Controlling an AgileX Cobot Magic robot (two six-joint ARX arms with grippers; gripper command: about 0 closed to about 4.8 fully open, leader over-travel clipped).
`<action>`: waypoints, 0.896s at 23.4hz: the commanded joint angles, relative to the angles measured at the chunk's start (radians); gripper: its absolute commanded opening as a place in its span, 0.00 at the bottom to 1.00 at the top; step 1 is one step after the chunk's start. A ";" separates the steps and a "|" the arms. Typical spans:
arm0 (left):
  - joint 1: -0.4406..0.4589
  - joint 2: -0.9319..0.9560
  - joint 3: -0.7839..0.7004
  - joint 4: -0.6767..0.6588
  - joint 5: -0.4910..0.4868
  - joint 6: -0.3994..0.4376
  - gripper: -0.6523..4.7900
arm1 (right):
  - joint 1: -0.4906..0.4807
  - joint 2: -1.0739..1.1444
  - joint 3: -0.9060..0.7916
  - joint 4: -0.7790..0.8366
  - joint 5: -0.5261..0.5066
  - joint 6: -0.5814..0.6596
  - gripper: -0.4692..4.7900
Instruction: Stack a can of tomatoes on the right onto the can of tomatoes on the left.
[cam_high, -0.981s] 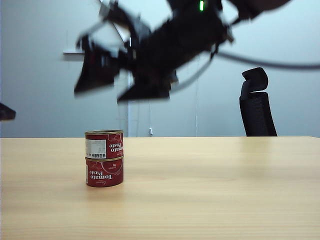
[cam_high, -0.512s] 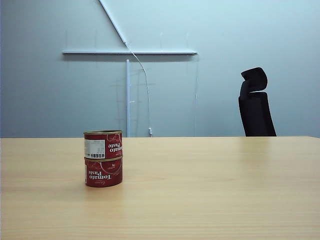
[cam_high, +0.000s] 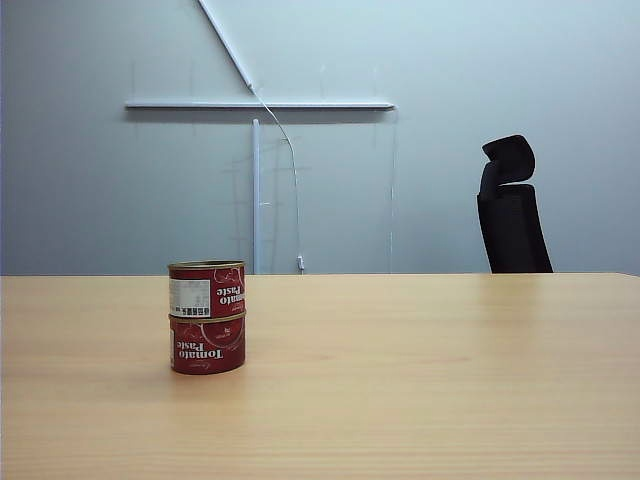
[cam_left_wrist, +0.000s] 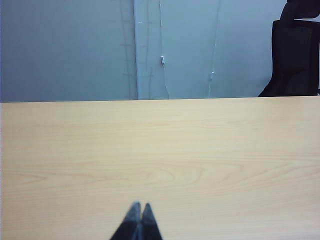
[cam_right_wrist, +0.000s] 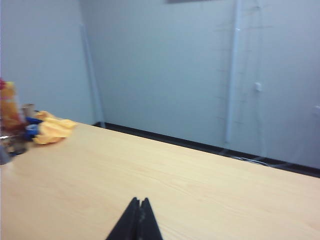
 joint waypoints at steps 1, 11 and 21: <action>0.000 0.001 0.001 0.013 0.000 0.007 0.12 | -0.002 -0.042 -0.023 -0.005 0.009 -0.003 0.08; 0.001 0.001 0.001 0.013 0.000 0.007 0.12 | -0.001 -0.046 -0.023 -0.109 0.006 -0.003 0.08; 0.001 0.001 0.001 0.013 0.000 0.007 0.12 | -0.005 -0.054 -0.029 -0.132 0.009 -0.036 0.08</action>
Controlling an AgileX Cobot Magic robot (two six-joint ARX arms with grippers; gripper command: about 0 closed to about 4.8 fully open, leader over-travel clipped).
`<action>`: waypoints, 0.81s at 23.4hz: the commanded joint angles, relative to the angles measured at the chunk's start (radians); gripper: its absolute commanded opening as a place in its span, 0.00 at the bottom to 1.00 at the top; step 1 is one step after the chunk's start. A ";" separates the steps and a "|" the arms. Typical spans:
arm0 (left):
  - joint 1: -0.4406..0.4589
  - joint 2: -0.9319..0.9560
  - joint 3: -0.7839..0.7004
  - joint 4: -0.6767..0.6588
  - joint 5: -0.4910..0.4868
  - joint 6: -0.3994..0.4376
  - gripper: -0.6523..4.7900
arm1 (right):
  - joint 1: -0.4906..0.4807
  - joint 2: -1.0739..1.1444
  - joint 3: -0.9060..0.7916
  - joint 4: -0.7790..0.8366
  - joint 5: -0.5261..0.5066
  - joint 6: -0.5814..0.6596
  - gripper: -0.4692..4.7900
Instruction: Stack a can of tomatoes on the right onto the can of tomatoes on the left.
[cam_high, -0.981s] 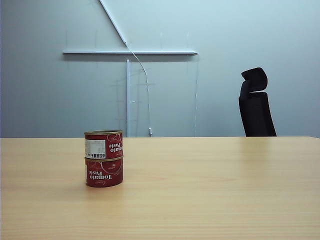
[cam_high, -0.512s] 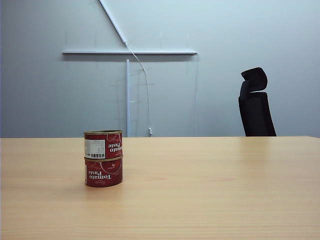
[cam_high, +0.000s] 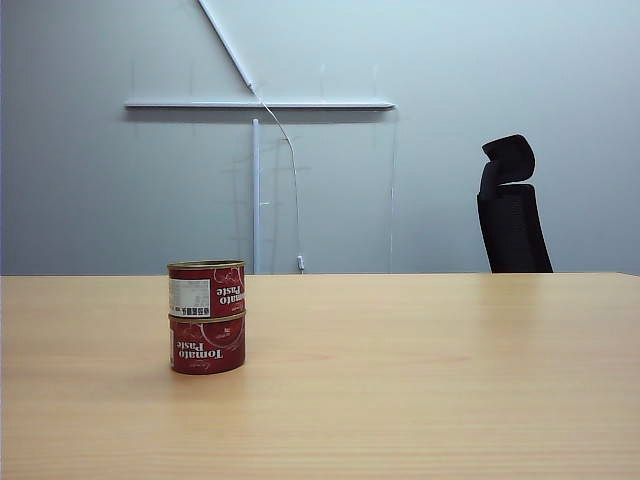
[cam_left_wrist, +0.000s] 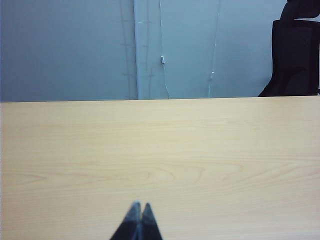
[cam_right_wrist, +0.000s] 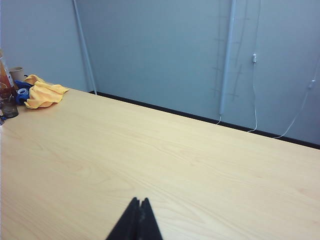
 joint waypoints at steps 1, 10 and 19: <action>0.001 0.001 0.001 0.013 0.000 0.007 0.12 | -0.022 -0.029 -0.014 0.004 0.000 -0.048 0.08; 0.001 0.001 0.001 0.013 -0.003 0.007 0.12 | -0.381 -0.302 -0.404 0.153 -0.146 0.039 0.08; 0.002 0.001 0.001 0.013 0.000 0.007 0.12 | -0.568 -0.606 -0.735 0.191 -0.226 0.066 0.08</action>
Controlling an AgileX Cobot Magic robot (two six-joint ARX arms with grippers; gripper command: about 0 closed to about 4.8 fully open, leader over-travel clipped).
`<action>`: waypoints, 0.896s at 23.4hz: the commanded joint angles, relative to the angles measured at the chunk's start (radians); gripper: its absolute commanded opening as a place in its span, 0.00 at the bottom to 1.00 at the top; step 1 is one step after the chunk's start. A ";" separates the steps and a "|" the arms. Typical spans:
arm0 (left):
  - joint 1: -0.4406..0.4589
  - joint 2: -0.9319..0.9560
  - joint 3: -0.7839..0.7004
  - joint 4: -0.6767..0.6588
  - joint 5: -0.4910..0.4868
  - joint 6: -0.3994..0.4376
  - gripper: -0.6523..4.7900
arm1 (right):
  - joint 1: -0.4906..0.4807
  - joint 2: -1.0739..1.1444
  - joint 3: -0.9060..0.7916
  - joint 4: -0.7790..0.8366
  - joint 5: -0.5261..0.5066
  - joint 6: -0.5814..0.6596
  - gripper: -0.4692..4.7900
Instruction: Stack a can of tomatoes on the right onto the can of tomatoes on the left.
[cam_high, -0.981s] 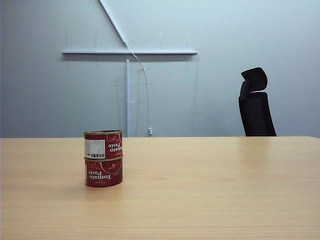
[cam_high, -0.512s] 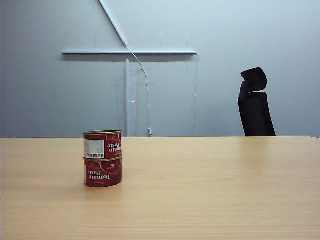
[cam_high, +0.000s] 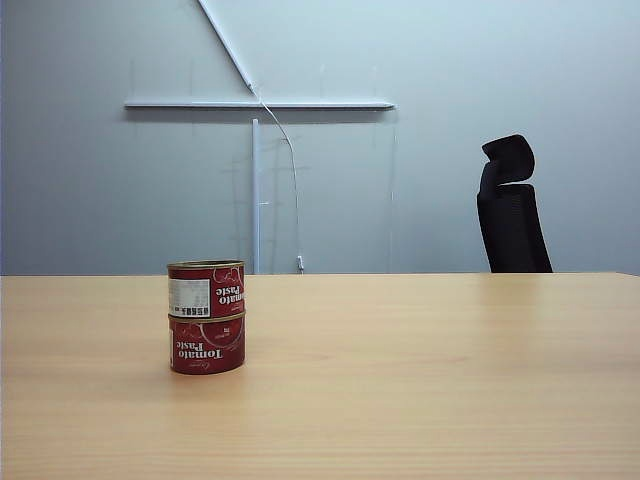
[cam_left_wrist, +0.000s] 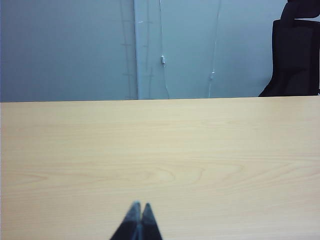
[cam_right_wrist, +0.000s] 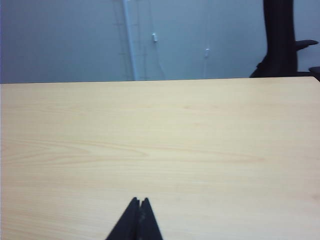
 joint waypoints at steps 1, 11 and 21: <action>0.002 0.001 0.001 0.013 0.000 0.007 0.12 | -0.051 -0.068 -0.040 0.027 -0.071 0.009 0.08; 0.004 0.001 0.001 0.013 0.000 0.007 0.12 | -0.150 -0.168 -0.091 0.005 -0.102 0.004 0.08; 0.004 0.001 0.001 0.013 0.000 0.007 0.12 | -0.195 -0.168 -0.091 -0.014 -0.143 -0.024 0.08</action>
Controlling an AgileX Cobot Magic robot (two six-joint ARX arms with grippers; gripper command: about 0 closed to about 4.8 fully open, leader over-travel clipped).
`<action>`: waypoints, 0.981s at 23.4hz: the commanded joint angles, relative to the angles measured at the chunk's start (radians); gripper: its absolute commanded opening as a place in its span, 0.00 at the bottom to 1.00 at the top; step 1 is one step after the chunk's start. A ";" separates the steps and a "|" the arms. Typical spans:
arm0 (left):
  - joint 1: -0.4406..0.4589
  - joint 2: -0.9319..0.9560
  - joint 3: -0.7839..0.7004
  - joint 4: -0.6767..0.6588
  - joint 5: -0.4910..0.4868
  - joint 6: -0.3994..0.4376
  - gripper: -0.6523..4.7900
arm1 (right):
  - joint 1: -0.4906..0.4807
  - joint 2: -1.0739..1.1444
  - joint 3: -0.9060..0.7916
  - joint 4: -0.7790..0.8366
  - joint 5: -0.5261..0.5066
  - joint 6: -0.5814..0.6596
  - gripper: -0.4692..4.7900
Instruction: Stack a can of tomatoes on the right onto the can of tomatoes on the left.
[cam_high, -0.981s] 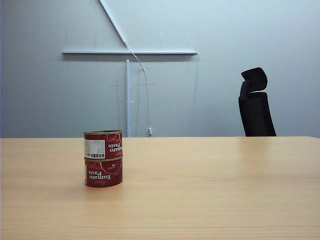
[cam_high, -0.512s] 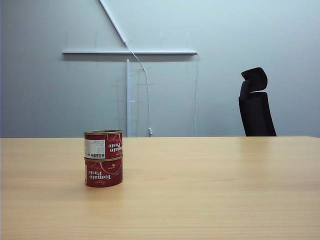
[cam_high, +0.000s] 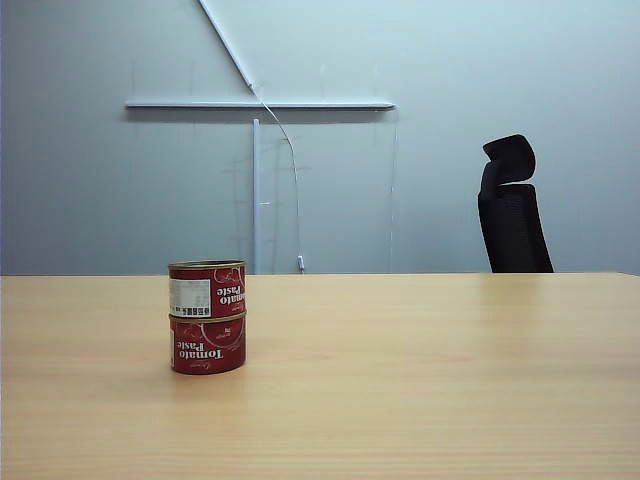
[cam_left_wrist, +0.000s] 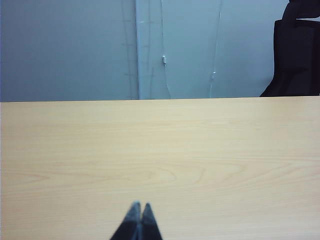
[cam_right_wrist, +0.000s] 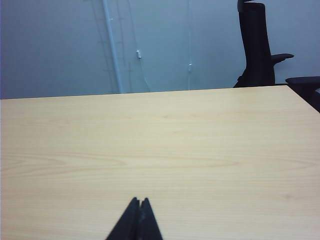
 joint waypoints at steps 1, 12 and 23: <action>0.001 0.002 0.002 0.013 0.000 0.007 0.12 | 0.014 -0.002 -0.005 0.003 0.005 -0.033 0.08; 0.001 0.002 0.002 0.013 0.000 0.007 0.12 | -0.003 -0.002 -0.005 0.007 0.004 -0.033 0.08; 0.001 0.002 0.002 0.013 0.000 0.007 0.12 | -0.008 -0.002 -0.005 0.007 0.004 -0.033 0.08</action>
